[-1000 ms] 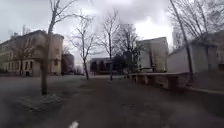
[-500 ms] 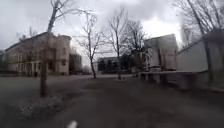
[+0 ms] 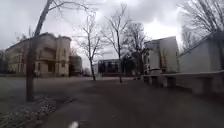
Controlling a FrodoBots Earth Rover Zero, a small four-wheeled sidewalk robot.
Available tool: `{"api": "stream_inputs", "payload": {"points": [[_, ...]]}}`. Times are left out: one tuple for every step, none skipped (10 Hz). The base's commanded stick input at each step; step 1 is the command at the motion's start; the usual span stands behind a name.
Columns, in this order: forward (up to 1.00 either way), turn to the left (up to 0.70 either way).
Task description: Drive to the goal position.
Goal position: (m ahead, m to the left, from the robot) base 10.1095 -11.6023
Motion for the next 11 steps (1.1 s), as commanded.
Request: {"api": "stream_inputs", "payload": {"points": [[1.00, 0.00], [1.00, 0.00], [1.00, 0.00], [1.00, 0.00], [1.00, 0.00], [1.00, 0.00], [1.00, 0.00], [1.00, 0.27], [1.00, 0.40], [1.00, 0.40], [1.00, 0.01]]}}
